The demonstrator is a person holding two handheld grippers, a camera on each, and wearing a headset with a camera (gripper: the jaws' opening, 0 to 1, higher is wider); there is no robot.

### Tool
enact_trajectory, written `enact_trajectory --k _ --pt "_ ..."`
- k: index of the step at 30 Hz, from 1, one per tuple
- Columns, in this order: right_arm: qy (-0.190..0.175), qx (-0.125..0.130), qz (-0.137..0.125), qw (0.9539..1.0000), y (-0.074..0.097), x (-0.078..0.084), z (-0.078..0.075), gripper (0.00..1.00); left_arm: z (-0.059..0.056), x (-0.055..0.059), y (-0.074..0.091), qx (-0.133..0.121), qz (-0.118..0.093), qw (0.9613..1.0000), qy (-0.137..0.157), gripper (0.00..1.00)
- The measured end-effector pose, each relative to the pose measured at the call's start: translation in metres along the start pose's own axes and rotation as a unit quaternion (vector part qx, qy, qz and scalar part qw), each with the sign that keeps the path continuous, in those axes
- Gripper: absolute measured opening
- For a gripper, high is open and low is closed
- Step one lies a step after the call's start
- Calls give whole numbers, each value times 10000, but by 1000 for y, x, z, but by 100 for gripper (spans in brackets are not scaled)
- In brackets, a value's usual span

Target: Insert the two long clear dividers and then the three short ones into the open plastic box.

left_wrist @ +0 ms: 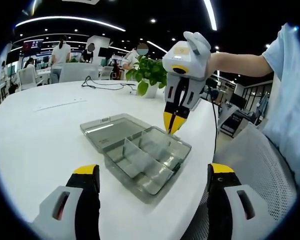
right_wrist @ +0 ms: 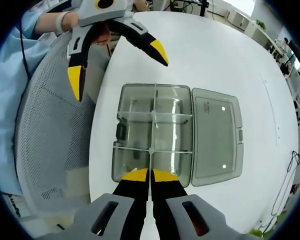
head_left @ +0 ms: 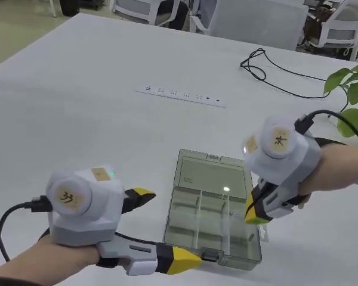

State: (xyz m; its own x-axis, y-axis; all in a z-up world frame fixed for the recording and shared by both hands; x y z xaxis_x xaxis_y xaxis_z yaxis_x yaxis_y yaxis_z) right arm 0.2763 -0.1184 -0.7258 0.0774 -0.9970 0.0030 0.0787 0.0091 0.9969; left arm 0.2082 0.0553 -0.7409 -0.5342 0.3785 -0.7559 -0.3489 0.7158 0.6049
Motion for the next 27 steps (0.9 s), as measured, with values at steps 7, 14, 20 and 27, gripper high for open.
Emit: enact_trajectory --k 7,14,20,27 --pt "11 -15 23 10000 -5 -1 0 3 0 0 0 17 12 10000 -3 90" --pt "5 3 106 9999 -15 -2 0 3 0 1 1 7 17 10000 8 90" --pt "-22 1 155 9999 -22 -2 0 3 1 1 2 2 23 10000 -1 90" --pt "-100 21 114 9999 -24 -1 0 3 1 1 2 9 13 10000 4 90"
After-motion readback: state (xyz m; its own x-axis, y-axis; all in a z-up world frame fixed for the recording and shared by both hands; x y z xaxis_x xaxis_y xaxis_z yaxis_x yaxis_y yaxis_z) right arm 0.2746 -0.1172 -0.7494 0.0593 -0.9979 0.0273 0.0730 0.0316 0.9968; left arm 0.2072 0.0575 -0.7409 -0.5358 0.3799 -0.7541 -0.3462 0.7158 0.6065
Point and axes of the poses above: the centre of the closed fingertips' face, and the gripper's own axes: y roughly backward along the fingers, z roughly to its left, x roughly out of its underside, the point moved 7 cm from there along y, roughly backward along the fingers, and after that the axes turned 15 degrees about z, right-handed, at the moved point
